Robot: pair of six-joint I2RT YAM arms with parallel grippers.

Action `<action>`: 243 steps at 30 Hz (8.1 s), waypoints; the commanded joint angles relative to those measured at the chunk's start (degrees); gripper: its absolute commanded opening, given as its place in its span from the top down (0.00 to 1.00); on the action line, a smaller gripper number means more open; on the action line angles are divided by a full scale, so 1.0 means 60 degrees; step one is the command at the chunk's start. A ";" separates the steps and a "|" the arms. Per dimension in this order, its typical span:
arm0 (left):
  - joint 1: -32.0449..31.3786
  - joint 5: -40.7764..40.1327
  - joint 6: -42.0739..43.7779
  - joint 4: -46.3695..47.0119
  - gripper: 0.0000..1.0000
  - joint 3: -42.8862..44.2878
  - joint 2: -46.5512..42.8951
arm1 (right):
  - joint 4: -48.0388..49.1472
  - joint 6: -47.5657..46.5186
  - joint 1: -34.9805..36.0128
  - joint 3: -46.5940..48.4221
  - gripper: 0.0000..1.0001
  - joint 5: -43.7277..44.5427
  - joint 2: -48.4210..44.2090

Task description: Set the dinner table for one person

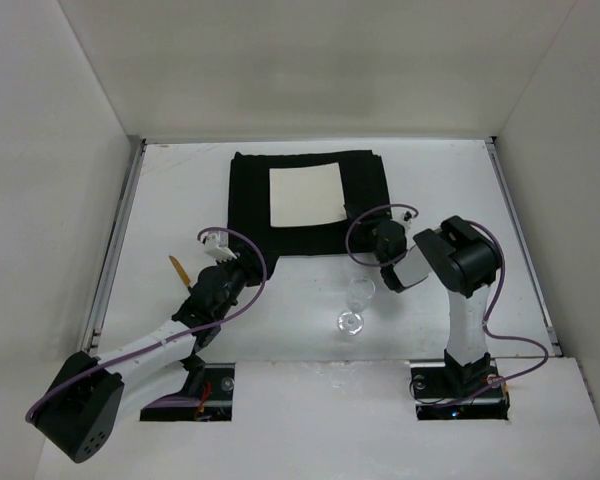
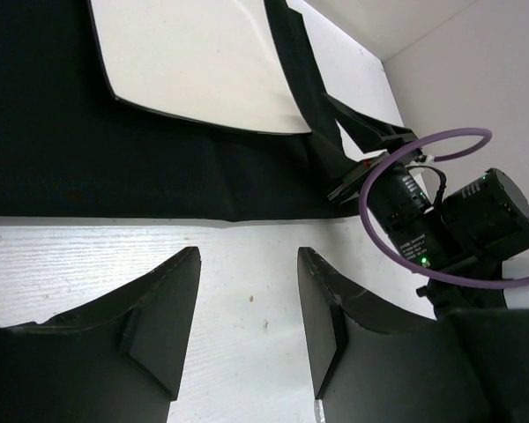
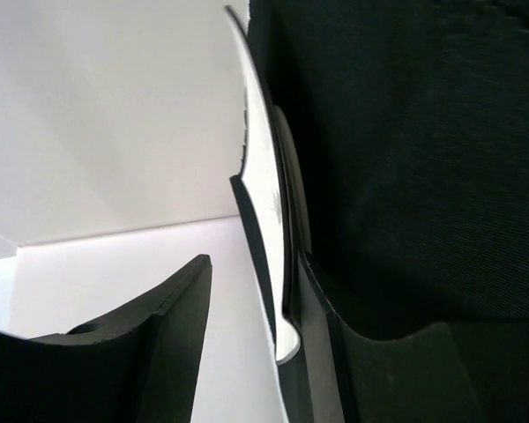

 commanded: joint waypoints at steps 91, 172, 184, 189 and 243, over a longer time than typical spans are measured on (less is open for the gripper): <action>0.0781 -0.0025 -0.0283 -0.0568 0.67 0.0021 -0.0333 | -2.2173 -1.0253 0.5581 0.6815 0.78 0.1192 -0.7582; 0.1177 0.0473 -0.0752 -0.0026 0.65 -0.0140 0.0137 | -2.0123 -1.3213 -0.1231 1.7962 0.92 0.1133 0.2189; 0.1250 0.0502 -0.0752 -0.0026 0.65 -0.0155 0.0165 | -1.9771 -1.3125 -0.1202 1.8226 0.63 0.1265 0.2072; 0.1236 0.0502 -0.0752 -0.0041 0.65 -0.0155 0.0078 | -1.9668 -1.3096 -0.1187 1.8211 0.58 0.1382 0.1794; -0.0727 -0.5005 -0.3710 -1.4159 0.57 0.3126 -0.1666 | -1.2315 -0.8452 0.4834 -0.1900 0.82 0.2144 -1.3981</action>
